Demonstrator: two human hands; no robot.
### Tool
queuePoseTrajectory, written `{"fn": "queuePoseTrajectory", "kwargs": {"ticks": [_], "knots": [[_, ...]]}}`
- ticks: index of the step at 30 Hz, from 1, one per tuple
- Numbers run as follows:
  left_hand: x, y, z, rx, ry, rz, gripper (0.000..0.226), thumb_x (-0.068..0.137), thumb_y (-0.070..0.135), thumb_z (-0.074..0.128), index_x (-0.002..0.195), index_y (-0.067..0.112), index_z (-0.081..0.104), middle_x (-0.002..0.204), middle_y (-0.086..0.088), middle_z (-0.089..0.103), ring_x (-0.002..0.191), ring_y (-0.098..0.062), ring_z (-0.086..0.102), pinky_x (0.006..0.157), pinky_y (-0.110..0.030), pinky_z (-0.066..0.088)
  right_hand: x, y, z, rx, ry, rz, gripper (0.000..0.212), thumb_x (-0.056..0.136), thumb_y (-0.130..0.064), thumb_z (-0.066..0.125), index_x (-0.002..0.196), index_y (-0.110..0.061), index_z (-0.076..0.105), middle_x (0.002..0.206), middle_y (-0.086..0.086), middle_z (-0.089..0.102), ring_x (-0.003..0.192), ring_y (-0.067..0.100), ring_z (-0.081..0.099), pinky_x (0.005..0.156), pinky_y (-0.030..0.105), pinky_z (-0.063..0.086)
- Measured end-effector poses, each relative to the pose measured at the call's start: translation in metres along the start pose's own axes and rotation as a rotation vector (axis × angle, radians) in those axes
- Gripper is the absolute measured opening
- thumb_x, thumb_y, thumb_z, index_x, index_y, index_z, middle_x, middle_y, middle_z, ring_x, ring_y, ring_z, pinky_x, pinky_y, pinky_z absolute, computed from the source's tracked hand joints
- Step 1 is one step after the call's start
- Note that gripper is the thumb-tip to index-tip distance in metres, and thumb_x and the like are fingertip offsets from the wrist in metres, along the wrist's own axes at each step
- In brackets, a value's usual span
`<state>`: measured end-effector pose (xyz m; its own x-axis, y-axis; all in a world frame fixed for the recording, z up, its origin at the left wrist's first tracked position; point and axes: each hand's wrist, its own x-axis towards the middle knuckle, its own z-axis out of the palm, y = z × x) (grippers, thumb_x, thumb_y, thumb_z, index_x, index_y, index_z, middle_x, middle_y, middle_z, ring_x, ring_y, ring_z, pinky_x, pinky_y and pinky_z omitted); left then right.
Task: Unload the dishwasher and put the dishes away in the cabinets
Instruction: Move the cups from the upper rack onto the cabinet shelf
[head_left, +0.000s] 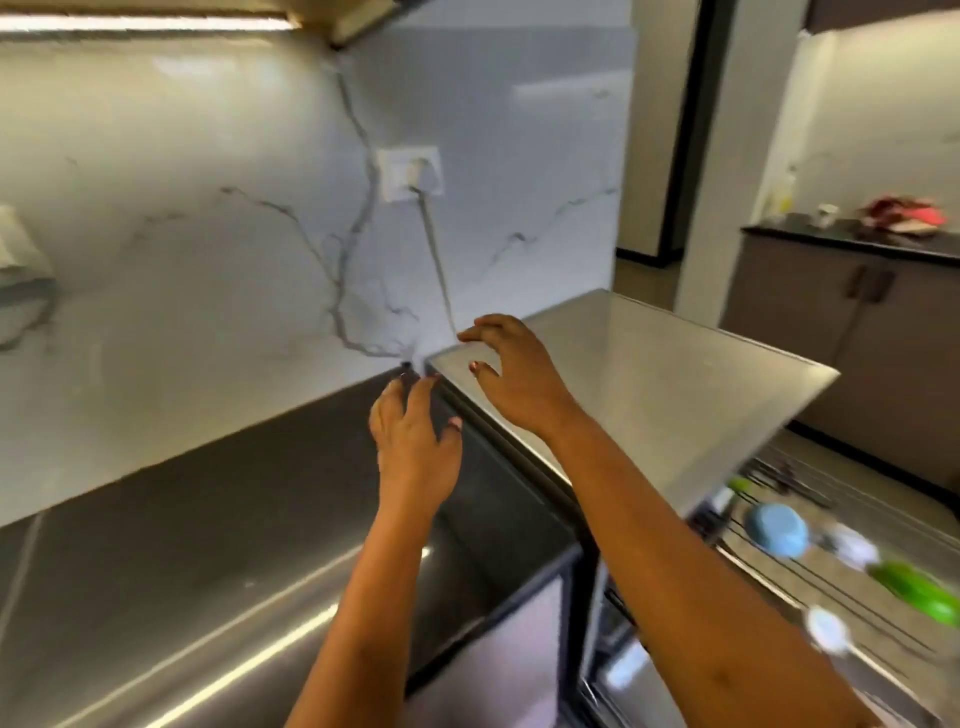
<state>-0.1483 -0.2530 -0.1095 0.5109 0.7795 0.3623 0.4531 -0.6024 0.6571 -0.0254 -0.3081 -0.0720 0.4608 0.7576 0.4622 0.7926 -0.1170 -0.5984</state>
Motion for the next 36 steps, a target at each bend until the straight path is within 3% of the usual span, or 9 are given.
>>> {"fn": "queuePoseTrajectory", "kwargs": {"ticks": [3,10,15,18,23,27,31,36], "knots": [[-0.039,0.01,0.041,0.042,-0.162,0.001,0.056,0.09,0.023,0.057,0.141,0.022,0.036,0.153,-0.011,0.016,0.142,-0.03,0.008,0.115,-0.039,0.014,-0.054,0.042,-0.015,-0.011,-0.03,0.149,0.035,0.088,-0.008,0.058,0.123,-0.015,0.059,0.134,0.004,0.047,0.127,0.018,0.044,0.111,0.026,0.03],[-0.108,0.061,0.135,0.063,-0.427,0.179,0.052,0.086,0.021,0.061,0.135,0.024,0.045,0.151,-0.01,0.02,0.141,-0.03,0.011,0.112,-0.037,0.015,-0.169,0.146,-0.071,-0.101,-0.054,0.509,0.034,0.091,-0.007,0.054,0.123,-0.015,0.058,0.135,0.008,0.045,0.126,0.025,0.045,0.109,0.036,0.036],[-0.142,0.091,0.197,0.069,-0.609,0.256,0.05,0.087,0.023,0.059,0.134,0.025,0.045,0.15,-0.008,0.021,0.139,-0.029,0.012,0.113,-0.037,0.014,-0.24,0.223,-0.109,-0.164,-0.046,0.779,0.042,0.086,0.0,0.05,0.124,-0.011,0.06,0.132,0.012,0.053,0.119,0.029,0.052,0.097,0.034,0.043],[-0.153,0.097,0.239,0.102,-0.692,0.265,0.05,0.089,0.024,0.057,0.136,0.025,0.042,0.151,-0.008,0.02,0.14,-0.029,0.011,0.114,-0.039,0.015,-0.278,0.277,-0.115,-0.169,-0.082,0.932,0.036,0.084,-0.003,0.052,0.114,-0.015,0.066,0.124,0.013,0.06,0.109,0.03,0.058,0.087,0.033,0.048],[-0.17,0.105,0.32,0.115,-0.845,0.117,0.054,0.092,0.021,0.053,0.143,0.024,0.033,0.156,-0.006,0.008,0.144,-0.027,0.0,0.115,-0.042,0.013,-0.332,0.363,-0.11,-0.175,-0.21,1.152,0.043,0.086,-0.007,0.054,0.129,-0.014,0.056,0.136,0.013,0.05,0.124,0.03,0.049,0.101,0.033,0.041],[-0.178,0.111,0.386,0.131,-0.908,0.026,0.059,0.091,0.02,0.056,0.144,0.026,0.031,0.157,-0.005,0.009,0.144,-0.029,0.001,0.115,-0.044,0.019,-0.345,0.423,-0.097,-0.182,-0.262,1.223,0.051,0.087,-0.008,0.057,0.136,-0.015,0.045,0.14,0.012,0.042,0.126,0.032,0.045,0.104,0.039,0.041],[-0.179,0.108,0.44,0.131,-0.935,-0.055,0.06,0.091,0.02,0.057,0.145,0.026,0.03,0.157,-0.004,0.011,0.144,-0.03,0.003,0.116,-0.047,0.019,-0.338,0.465,-0.081,-0.213,-0.3,1.175,0.066,0.082,-0.015,0.066,0.14,-0.02,0.036,0.141,0.01,0.038,0.121,0.034,0.049,0.096,0.043,0.045],[-0.178,0.097,0.486,0.186,-0.991,-0.115,0.061,0.092,0.02,0.054,0.145,0.029,0.027,0.157,-0.002,0.008,0.144,-0.03,-0.002,0.115,-0.044,0.02,-0.331,0.496,-0.053,-0.293,-0.434,1.15,0.064,0.08,-0.029,0.073,0.134,-0.031,0.04,0.148,0.006,0.026,0.118,0.037,0.052,0.09,0.042,0.05]]}}
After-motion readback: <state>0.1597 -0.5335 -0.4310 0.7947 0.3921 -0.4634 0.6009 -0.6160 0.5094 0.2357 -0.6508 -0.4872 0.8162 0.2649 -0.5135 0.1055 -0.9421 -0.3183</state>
